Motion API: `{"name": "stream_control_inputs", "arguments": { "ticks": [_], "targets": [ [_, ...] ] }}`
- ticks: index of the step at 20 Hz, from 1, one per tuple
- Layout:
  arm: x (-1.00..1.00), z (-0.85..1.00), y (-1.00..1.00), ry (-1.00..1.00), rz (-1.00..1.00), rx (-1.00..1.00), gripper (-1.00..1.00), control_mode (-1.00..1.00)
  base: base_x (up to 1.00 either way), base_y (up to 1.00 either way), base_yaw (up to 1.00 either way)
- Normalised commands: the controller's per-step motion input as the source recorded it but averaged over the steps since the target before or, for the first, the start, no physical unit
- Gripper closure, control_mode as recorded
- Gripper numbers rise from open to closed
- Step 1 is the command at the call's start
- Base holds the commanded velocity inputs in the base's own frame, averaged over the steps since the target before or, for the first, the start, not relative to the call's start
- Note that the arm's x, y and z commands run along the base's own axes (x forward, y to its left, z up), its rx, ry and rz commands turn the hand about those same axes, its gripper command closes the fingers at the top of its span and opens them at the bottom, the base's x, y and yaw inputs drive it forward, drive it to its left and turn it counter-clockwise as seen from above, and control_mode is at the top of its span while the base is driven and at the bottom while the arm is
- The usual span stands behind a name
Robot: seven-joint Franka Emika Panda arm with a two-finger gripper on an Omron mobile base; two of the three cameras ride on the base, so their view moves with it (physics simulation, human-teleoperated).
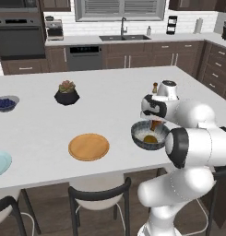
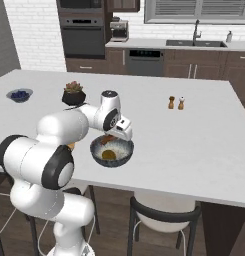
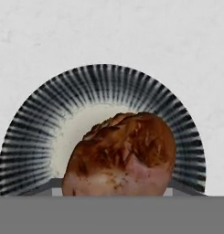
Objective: Pick the chicken drumstick and avocado from their plates and place them in the bowl. Then put the bowl in the fridge.
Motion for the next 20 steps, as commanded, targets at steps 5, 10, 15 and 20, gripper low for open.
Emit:
{"name": "stream_control_inputs", "arguments": {
  "ticks": [5, 10, 15, 20],
  "targets": [
    [-0.02, -0.62, 0.05, 0.00, 0.00, 0.00, 1.00, -1.00, 0.00, 0.00, 0.00],
    [-0.06, -0.29, 0.00, 0.00, 0.00, 0.00, 1.00, -1.00, 0.00, 0.00, 0.00],
    [0.07, -0.02, 0.00, 0.01, 0.00, 0.00, -1.00, -1.00, 0.00, 0.00, 0.00],
    [0.11, 0.02, 0.00, 0.02, 0.00, -0.01, -1.00, -1.00, 0.00, 0.00, 0.00]
  ]
}}
